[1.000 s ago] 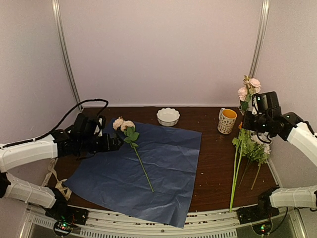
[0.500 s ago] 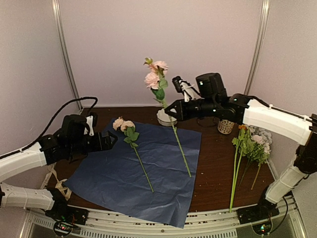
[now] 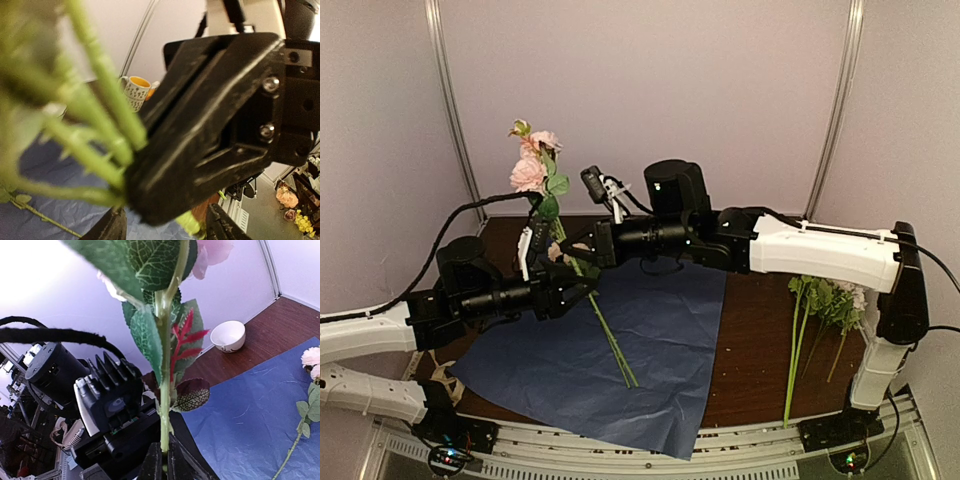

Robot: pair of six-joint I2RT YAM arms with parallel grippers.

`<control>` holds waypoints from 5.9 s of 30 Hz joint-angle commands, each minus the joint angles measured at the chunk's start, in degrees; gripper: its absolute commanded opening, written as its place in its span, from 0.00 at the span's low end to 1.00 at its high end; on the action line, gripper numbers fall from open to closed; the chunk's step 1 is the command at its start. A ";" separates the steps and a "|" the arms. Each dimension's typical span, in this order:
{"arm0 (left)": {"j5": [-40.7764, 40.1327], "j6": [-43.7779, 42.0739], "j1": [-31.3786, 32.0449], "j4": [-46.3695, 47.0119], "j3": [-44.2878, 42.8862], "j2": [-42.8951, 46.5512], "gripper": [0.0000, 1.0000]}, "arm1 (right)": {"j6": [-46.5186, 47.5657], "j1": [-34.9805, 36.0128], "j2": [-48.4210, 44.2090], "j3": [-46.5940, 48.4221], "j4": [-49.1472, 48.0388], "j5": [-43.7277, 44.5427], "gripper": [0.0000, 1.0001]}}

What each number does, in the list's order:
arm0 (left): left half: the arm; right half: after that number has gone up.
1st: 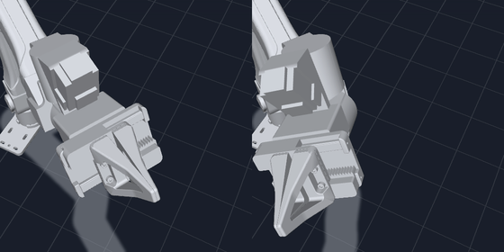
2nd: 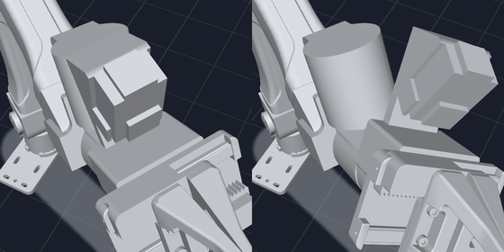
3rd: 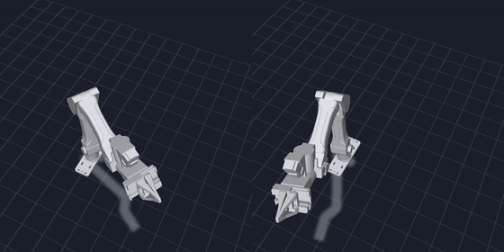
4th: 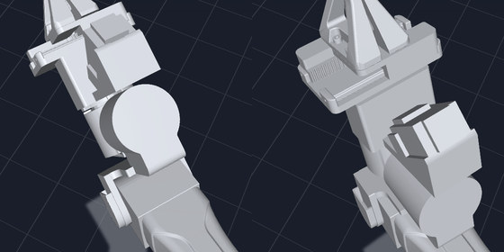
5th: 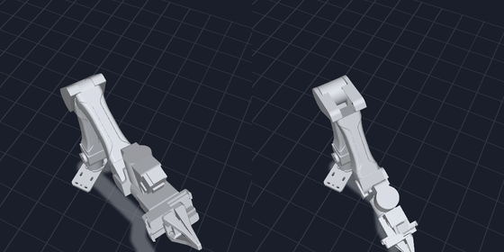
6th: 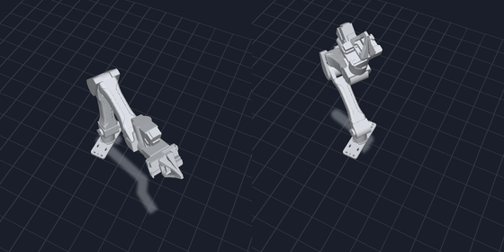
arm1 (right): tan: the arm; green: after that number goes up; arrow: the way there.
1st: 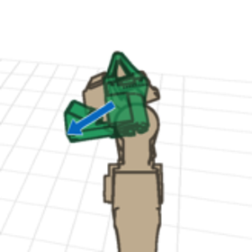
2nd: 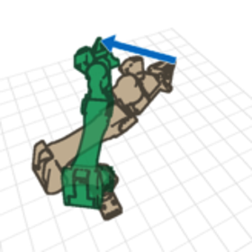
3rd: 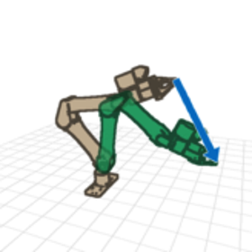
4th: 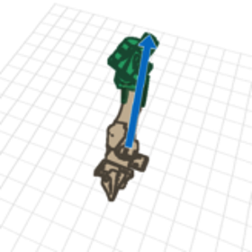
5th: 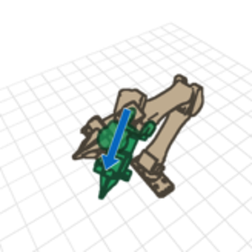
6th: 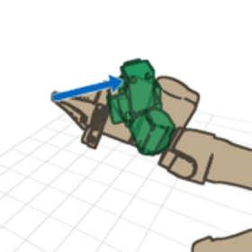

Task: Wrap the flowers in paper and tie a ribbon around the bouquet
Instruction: Pass from the right arm to the left, then place the fake flower on the flattened wrapping paper, then pick up the fake flower from the corner of the board, then pass from the right arm to the left, then place the fake flower on the flattened wrapping paper.

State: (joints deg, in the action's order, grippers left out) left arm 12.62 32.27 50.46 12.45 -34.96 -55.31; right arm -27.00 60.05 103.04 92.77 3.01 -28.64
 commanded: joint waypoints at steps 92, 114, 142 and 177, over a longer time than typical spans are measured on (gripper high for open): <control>-12.63 19.31 -14.75 -24.00 -10.71 -20.72 0.84 | 3.15 -48.54 -9.94 -40.73 35.15 25.34 0.00; -14.77 4.21 -10.57 -25.02 -13.97 -10.89 0.94 | 1.16 -36.56 -46.06 -34.07 17.76 21.64 0.00; 4.13 -10.41 7.81 7.70 -14.12 -10.89 0.17 | -3.17 -0.11 -19.35 -17.07 -15.31 4.28 0.00; -1.64 32.86 -13.39 3.23 3.49 -24.42 0.00 | -1.11 -11.17 -29.25 -22.92 15.65 33.62 0.73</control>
State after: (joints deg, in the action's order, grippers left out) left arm 8.34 62.33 37.39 11.81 -29.98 -76.58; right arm -27.16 50.06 74.98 72.18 14.87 2.33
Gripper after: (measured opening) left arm 0.036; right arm 0.732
